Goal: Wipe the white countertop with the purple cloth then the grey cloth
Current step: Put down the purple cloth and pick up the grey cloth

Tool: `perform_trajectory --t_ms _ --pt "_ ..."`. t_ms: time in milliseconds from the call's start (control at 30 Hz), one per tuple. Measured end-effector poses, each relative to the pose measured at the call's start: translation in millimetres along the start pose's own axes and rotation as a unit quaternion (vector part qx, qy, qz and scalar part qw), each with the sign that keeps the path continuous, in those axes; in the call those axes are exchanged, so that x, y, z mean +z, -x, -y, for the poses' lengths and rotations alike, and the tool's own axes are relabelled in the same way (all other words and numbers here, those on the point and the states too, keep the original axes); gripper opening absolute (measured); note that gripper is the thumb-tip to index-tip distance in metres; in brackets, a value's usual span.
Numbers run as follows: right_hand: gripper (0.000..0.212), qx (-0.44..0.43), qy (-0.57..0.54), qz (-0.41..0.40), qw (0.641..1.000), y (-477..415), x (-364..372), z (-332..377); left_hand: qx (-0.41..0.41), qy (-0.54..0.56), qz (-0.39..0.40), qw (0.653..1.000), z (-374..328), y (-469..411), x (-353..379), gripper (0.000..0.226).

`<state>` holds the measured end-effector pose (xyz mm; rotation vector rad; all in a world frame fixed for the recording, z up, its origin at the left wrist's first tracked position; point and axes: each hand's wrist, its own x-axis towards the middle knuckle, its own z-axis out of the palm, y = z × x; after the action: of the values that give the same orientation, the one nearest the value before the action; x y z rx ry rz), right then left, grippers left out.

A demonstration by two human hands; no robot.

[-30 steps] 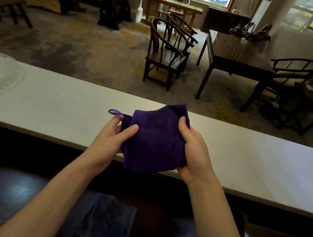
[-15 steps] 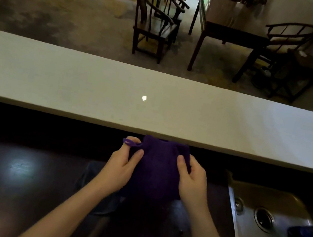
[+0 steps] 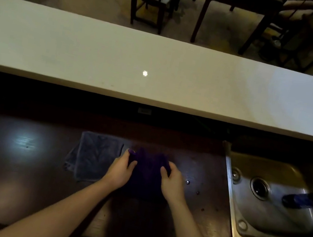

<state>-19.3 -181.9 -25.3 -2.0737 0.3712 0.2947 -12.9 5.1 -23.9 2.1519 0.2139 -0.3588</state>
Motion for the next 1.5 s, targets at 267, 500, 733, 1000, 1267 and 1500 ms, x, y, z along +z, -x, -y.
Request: perform_trajectory --t_ms 267,500,733,1000,1267,1500 --pt "0.032 0.003 0.079 -0.022 0.997 -4 5 -6 0.009 -0.052 -0.025 0.998 -4 3 12 0.036" --pt "0.061 -0.024 0.180 -0.063 0.981 -1 7 12 0.023 -0.075 -0.076 0.994 0 7 -8 0.059" --pt "0.052 -0.114 0.155 -0.013 0.981 2 51 54 -0.007 -0.055 -0.234 0.971 39 13 -71 0.045" --pt "0.061 -0.044 0.150 0.106 0.982 9 129 91 -0.170 -0.090 -0.174 0.966 90 4 -115 0.070" --pt "0.062 0.031 0.122 0.070 0.990 6 150 105 -0.219 -0.065 -0.136 0.964 93 -11 -114 0.063" --pt "0.060 0.072 -0.004 0.055 0.996 5 145 105 -0.224 0.069 -0.097 0.967 105 -18 -122 0.017"
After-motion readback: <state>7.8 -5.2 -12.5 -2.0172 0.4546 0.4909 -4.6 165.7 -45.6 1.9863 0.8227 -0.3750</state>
